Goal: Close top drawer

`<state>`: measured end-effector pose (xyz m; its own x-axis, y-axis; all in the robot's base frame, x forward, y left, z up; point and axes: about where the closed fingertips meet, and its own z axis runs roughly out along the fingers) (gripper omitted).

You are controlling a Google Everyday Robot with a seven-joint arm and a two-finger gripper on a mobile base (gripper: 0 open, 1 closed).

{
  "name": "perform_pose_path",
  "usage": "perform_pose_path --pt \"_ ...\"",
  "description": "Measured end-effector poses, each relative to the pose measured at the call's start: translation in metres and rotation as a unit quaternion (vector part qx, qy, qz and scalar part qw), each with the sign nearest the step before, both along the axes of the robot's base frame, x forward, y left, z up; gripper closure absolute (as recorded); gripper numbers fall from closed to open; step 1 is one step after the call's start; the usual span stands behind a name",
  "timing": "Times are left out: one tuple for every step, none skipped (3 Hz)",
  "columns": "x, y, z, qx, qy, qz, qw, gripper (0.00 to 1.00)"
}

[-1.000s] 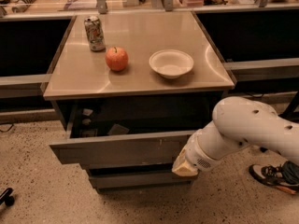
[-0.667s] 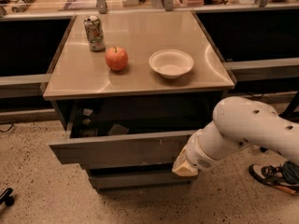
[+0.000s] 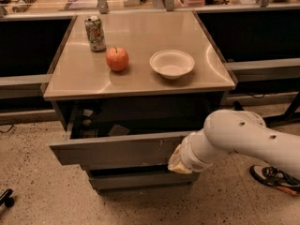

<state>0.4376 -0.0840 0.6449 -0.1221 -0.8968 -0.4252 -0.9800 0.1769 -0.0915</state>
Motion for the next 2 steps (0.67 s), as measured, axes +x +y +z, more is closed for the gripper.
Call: perform_pose_path --pt "0.033 0.012 -0.008 0.029 -0.07 0.023 0.9969 1.0" --pt "0.063 0.019 -0.005 0.059 -0.13 0.026 0.9895 1.0"
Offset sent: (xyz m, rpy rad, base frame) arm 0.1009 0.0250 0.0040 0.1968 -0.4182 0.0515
